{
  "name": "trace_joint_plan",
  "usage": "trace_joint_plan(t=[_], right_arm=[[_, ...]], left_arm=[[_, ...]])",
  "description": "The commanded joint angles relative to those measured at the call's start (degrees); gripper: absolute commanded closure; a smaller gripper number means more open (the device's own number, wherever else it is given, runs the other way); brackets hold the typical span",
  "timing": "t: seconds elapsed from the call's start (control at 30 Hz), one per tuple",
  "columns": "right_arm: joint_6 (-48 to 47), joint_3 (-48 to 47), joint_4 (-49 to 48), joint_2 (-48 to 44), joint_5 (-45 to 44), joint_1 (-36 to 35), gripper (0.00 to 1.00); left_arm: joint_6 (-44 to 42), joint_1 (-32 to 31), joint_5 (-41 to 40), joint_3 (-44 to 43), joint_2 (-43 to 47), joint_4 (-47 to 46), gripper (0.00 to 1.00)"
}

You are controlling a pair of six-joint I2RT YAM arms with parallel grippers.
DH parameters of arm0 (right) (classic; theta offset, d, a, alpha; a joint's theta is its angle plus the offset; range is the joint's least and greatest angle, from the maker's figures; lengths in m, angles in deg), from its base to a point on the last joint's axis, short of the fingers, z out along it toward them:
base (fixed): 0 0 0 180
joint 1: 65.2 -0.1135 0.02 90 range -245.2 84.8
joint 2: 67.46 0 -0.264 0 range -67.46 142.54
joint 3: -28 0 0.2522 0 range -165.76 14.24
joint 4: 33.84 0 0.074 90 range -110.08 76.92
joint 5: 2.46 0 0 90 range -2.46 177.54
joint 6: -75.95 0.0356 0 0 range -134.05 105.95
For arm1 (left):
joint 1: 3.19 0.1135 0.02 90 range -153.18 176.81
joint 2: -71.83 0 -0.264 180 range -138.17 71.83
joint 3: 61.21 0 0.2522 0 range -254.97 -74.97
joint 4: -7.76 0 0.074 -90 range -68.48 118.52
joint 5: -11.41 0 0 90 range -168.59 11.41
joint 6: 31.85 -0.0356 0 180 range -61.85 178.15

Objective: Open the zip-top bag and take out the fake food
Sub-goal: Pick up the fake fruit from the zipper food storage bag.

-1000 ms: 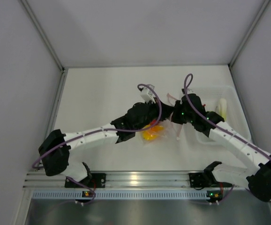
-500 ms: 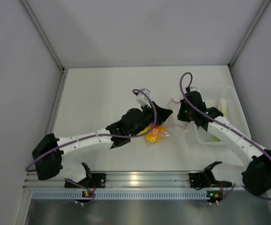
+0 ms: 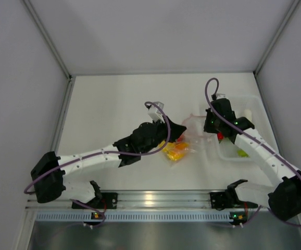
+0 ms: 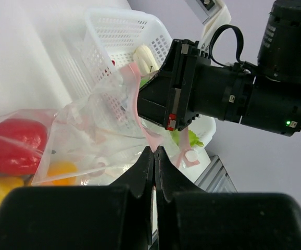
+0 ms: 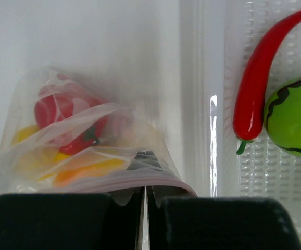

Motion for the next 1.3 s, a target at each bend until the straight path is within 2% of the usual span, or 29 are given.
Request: trace_joint_plan(t=[0.0, 0.2, 0.37, 0.57, 0.83, 1.27], right_arm=[[0.3, -4.2, 1.6, -2.0, 5.7, 0.0, 1.00], [2.5, -6.3, 1.9, -2.0, 9.1, -2.7, 1.00], [4.0, -10.1, 5.1, 1.1, 3.7, -8.4, 1.00], [8.4, -11.6, 3.0, 2.0, 0.9, -11.4, 1.00], [18.1, -4.8, -6.1, -0.5, -2.8, -14.5, 1.00], [25.3, 4.1, -15.7, -1.5, -9.0, -16.2, 1.00]], left_arm=[[0.1, 0.6, -0.1, -2.7, -0.5, -2.7, 1.00], [-0.5, 0.6, -0.4, -4.3, -1.9, -2.7, 1.00], [-0.2, 0.5, -0.1, -4.7, -2.8, -2.7, 1.00], [0.1, 0.5, -0.5, -4.2, -2.7, -2.7, 1.00], [1.4, 0.5, -0.8, -3.6, -1.8, -2.7, 1.00], [3.2, 0.3, 0.3, -3.0, -1.1, -4.0, 1.00]])
